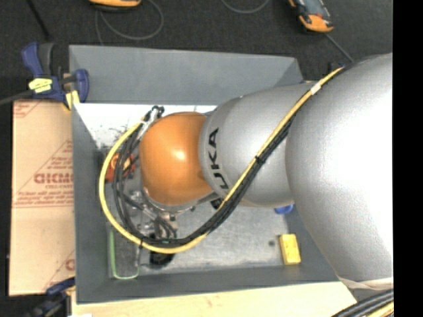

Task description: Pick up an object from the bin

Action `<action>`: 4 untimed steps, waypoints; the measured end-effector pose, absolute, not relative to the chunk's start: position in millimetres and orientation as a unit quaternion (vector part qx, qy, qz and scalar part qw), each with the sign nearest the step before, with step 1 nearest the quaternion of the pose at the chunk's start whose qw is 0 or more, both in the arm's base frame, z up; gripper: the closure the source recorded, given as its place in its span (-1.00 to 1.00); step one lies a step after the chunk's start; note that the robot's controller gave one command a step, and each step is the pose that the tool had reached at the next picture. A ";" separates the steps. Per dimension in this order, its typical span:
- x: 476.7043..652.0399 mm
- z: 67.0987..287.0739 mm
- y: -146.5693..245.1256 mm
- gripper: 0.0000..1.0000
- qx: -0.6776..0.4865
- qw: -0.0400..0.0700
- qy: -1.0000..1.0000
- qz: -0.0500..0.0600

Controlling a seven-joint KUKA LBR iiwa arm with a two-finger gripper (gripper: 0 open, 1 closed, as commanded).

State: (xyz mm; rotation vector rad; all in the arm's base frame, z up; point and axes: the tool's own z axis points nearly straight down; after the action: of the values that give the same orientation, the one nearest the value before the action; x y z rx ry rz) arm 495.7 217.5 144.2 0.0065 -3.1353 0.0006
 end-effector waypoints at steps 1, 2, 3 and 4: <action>498.0 148.7 216.5 -1.00 0.000 -0.001 -1.000 -0.001; 482.0 89.3 176.1 -1.00 0.112 -0.003 -0.994 -0.001; 479.1 97.0 159.7 -1.00 0.155 -0.003 -0.988 0.000; 479.6 113.8 157.3 -1.00 0.154 -0.002 -0.988 0.000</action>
Offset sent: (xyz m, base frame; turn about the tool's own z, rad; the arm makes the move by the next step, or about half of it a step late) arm -0.0201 -0.0540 -0.0742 -0.2800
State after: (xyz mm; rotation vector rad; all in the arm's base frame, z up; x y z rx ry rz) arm 479.6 157.3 113.8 0.4837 -3.1072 -0.0012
